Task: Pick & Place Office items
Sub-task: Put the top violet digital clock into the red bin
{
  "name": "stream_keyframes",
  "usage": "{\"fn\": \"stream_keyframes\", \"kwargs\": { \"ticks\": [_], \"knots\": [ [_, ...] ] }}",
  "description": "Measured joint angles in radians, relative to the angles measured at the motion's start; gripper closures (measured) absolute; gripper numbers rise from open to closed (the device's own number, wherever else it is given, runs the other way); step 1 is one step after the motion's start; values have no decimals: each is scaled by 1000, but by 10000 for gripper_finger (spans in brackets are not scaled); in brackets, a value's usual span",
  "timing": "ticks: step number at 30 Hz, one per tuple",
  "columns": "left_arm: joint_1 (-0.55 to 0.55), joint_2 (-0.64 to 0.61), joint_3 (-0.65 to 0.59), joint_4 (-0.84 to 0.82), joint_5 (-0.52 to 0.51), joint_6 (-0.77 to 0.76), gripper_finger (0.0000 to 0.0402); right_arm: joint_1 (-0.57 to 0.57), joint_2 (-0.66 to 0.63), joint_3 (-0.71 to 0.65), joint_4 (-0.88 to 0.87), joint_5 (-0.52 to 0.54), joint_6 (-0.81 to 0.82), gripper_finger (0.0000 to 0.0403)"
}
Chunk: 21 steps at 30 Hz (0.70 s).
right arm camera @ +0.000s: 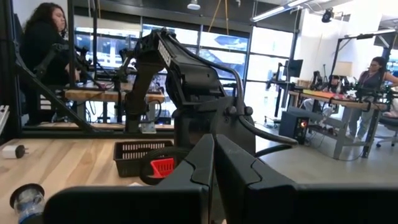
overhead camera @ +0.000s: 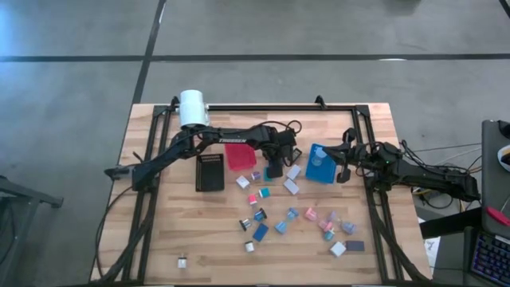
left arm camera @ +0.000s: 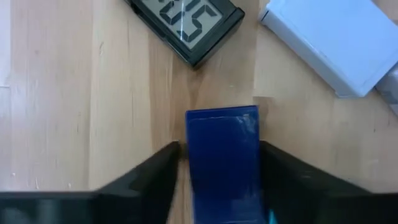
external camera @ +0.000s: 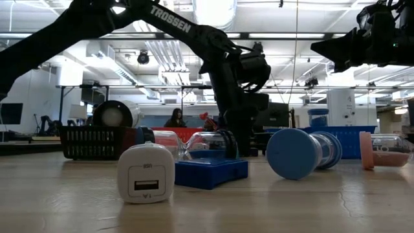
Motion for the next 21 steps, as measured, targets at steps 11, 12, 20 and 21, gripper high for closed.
{"fn": "stream_keyframes", "kwargs": {
  "ticks": [11, 12, 20, 21],
  "knots": [
    [2, -50, 13, -7, 36, 18, 251, 0, 0, 0, 3, 0, -3, 390],
    [2, -72, 12, -6, 40, 19, 251, 0, 0, 0, 3, 0, -3, 390],
    [1, -344, -58, 58, 119, 56, 251, 0, 0, 0, 3, -1, 12, 390],
    [2, -395, -94, 95, 147, 56, 251, 0, 0, 0, 3, -1, 17, 390]
  ]
}}
